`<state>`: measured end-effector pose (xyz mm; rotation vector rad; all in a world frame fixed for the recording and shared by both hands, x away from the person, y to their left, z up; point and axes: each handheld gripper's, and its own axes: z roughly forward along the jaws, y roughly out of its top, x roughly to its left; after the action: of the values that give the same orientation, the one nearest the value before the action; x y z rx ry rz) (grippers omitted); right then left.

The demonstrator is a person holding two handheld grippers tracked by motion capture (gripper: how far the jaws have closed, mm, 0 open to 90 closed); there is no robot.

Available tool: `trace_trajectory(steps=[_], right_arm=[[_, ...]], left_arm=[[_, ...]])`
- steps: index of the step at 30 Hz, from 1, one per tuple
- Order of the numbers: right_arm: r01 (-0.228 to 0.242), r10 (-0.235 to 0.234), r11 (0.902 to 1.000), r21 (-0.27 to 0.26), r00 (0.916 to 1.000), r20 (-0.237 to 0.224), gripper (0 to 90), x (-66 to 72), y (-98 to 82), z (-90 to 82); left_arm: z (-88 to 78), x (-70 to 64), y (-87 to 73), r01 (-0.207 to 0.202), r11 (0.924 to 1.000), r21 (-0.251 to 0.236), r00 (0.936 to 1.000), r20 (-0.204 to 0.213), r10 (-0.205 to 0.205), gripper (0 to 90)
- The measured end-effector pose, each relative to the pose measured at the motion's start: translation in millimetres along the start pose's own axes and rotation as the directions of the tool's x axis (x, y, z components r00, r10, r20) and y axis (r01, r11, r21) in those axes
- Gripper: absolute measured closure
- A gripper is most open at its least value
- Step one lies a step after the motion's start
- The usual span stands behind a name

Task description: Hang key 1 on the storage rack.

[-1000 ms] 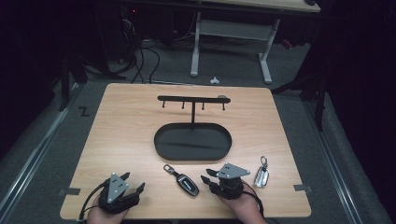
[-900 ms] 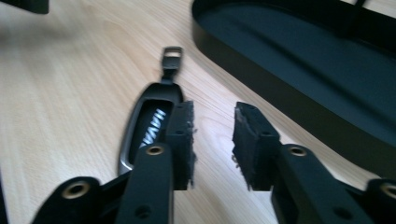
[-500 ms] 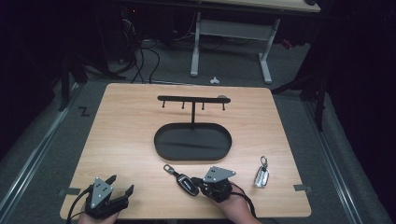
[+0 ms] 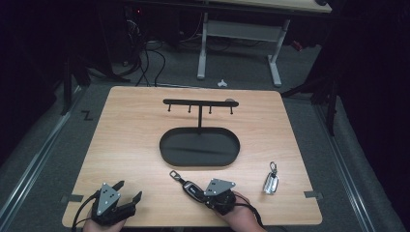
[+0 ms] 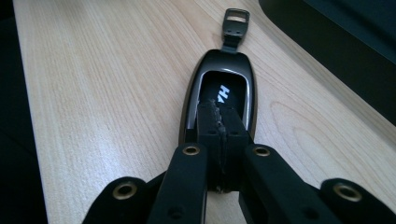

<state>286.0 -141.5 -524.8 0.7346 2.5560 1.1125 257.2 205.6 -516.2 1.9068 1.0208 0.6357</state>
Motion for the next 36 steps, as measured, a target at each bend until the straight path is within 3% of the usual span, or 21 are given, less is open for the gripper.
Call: trace_trajectory(steps=[7, 18, 25, 26, 27, 29, 31, 32, 33, 34, 36], right_arm=[[-0.034, 0.033, 0.9994, 0.009, 0.9983, 0.047, 89.9, -12.0, -8.6, -7.5], [-0.109, 0.108, 0.9940, 0.010, 0.9883, 0.108, 90.0, -27.5, -25.9, -26.7], [-0.183, 0.180, 0.9831, -0.001, 0.9679, 0.175, 90.0, -38.2, -46.1, -48.9], [-0.183, 0.180, 0.9831, -0.001, 0.9679, 0.175, 90.0, -38.2, -46.1, -48.9], [-0.202, 0.199, 0.9794, -0.006, 0.9606, 0.194, 90.0, -40.6, -52.2, -55.7], [-0.210, 0.207, 0.9777, -0.008, 0.9575, 0.201, 90.0, -41.4, -54.3, -58.0], [-0.234, 0.230, 0.9722, -0.012, 0.9461, 0.228, 90.0, -44.3, -62.7, -67.5], [-0.234, 0.230, 0.9722, -0.012, 0.9461, 0.228, 90.0, -44.3, -62.7, -67.5], [-0.254, 0.250, 0.9670, -0.016, 0.9356, 0.249, 90.0, -46.3, -69.0, -74.7], [-0.254, 0.250, 0.9670, -0.016, 0.9356, 0.249, 90.0, -46.3, -69.0, -74.7], [-0.270, 0.265, 0.9627, -0.020, 0.9269, 0.265, 90.0, -48.5, -74.8, -81.1]], left_arm=[[2.9, -1.2, 2.3, -0.008, 1.0000, -0.001, 0.9999, 0.014, 0.008, 27.8], [15.4, -9.9, 12.3, -0.035, 0.9993, -0.014, 0.9974, 0.063, 0.036, 27.7], [31.4, -15.9, 25.0, -0.048, 0.9982, -0.036, 0.9928, 0.108, 0.052, 27.2], [31.4, -15.9, 25.0, -0.048, 0.9982, -0.036, 0.9928, 0.108, 0.052, 27.2], [34.1, -17.4, 26.9, -0.049, 0.9980, -0.040, 0.9917, 0.117, 0.053, 27.2], [38.2, -19.5, 30.0, -0.054, 0.9976, -0.043, 0.9897, 0.130, 0.059, 27.1], [41.9, -21.3, 32.6, -0.057, 0.9972, -0.047, 0.9880, 0.141, 0.063, 27.1], [43.8, -22.3, 34.2, -0.059, 0.9971, -0.048, 0.9867, 0.149, 0.066, 27.1], [47.6, -24.5, 37.2, -0.059, 0.9968, -0.054, 0.9843, 0.163, 0.067, 27.0], [47.6, -24.5, 37.2, -0.059, 0.9968, -0.054, 0.9843, 0.163, 0.067, 26.9], [51.5, -27.1, 40.6, -0.064, 0.9962, -0.059, 0.9821, 0.174, 0.074, 26.9]])
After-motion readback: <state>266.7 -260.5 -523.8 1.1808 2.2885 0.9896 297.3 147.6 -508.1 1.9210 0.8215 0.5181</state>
